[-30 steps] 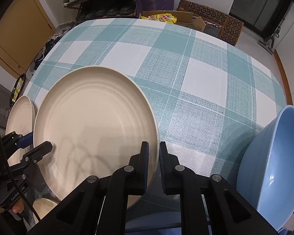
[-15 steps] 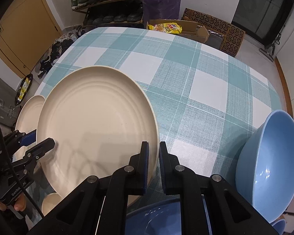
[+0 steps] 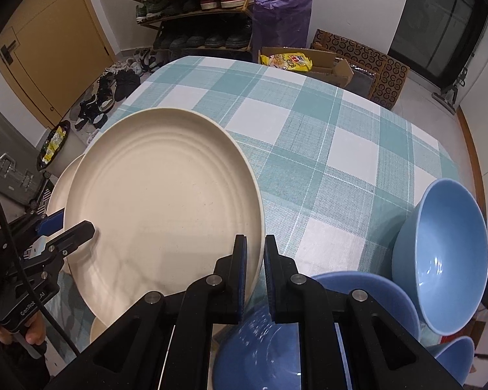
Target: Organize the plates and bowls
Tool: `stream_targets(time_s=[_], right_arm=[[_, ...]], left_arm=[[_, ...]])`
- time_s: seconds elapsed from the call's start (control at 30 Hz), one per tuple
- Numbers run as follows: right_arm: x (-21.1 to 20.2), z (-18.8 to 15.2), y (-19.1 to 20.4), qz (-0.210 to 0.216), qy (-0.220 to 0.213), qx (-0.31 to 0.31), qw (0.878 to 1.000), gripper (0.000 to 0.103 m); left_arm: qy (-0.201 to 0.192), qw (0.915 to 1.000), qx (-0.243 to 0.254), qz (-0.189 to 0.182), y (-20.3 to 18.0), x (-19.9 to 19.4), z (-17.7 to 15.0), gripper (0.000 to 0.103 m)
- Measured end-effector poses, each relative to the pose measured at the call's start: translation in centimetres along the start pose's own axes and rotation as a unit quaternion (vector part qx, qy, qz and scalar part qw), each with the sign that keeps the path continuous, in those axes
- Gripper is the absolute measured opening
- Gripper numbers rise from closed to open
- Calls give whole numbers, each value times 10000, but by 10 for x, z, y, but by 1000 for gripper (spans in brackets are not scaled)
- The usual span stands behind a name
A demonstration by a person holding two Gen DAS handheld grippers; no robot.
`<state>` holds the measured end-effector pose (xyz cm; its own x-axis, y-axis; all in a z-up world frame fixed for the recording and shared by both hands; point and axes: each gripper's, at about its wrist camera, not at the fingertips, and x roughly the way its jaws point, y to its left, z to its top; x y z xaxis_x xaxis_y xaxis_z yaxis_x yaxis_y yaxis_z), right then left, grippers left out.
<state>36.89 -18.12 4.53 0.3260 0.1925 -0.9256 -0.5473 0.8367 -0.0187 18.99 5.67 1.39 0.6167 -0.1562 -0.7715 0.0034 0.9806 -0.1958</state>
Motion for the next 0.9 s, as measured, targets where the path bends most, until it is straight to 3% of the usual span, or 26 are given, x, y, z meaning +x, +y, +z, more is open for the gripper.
stream_targets(time_s=[0.9], right_arm=[[-50,-74,20,282,-285,15,9992,11]], left_arm=[[-178,9995,233,109,-15,-48,-48,31]])
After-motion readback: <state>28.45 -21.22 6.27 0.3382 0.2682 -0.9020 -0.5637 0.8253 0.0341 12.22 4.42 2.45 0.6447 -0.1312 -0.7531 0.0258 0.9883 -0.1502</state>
